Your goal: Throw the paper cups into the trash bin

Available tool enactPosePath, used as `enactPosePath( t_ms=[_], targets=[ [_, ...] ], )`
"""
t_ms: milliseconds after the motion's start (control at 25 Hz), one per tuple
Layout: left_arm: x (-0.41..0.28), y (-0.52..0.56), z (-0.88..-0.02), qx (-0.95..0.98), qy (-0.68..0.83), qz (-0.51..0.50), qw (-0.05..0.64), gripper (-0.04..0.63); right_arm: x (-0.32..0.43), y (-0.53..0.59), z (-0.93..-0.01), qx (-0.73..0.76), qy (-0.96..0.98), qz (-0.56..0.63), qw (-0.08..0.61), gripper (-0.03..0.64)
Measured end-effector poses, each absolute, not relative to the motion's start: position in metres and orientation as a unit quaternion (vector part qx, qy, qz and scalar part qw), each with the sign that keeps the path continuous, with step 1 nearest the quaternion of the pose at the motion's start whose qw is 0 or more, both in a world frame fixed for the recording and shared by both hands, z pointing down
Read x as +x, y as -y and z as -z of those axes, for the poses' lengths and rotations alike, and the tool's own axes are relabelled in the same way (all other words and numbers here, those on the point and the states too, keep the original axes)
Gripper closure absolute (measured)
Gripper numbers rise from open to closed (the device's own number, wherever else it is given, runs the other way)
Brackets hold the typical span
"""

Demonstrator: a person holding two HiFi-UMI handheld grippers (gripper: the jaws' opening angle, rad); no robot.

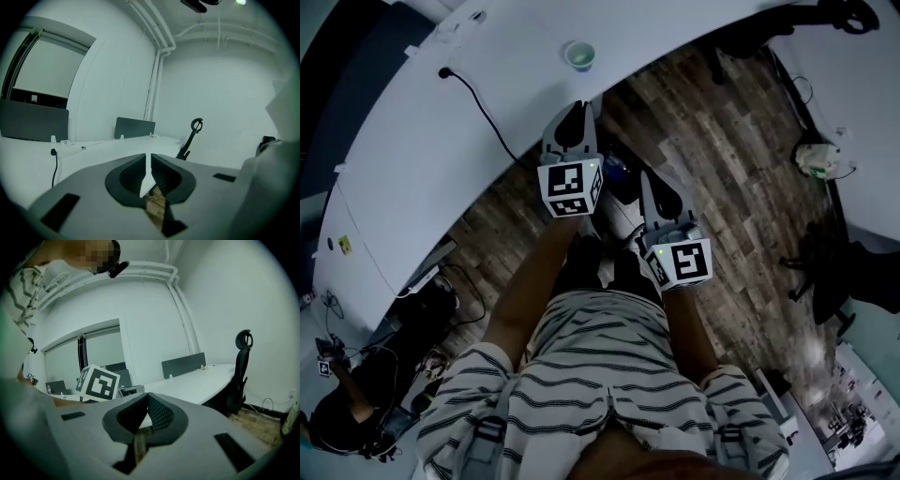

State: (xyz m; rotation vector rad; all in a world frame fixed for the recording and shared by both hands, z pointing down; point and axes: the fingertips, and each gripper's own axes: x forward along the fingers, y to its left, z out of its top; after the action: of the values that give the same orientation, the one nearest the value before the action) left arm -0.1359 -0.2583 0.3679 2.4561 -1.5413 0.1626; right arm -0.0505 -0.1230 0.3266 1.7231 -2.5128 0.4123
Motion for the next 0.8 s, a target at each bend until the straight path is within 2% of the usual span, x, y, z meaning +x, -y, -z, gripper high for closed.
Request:
enactPosePath(
  t_ms=[200,320,800],
  targets=[
    [-0.135,0.277,-0.383,0.837,0.531,-0.061,0.12,0.564,-0.049,0.126,-0.333,0.559,0.817,-0.136,0.039,0.601],
    [-0.135,0.284,-0.395,0.837,0.53,-0.066,0.123,0.512,-0.049,0.127,-0.338,0.559,0.817,-0.138,0.042,0.601],
    [-0.135,0.318,-0.441,0.832,0.534,-0.089,0.119,0.411,-0.05,0.132,-0.357,0.56,0.813,-0.147,0.054,0.601]
  ],
)
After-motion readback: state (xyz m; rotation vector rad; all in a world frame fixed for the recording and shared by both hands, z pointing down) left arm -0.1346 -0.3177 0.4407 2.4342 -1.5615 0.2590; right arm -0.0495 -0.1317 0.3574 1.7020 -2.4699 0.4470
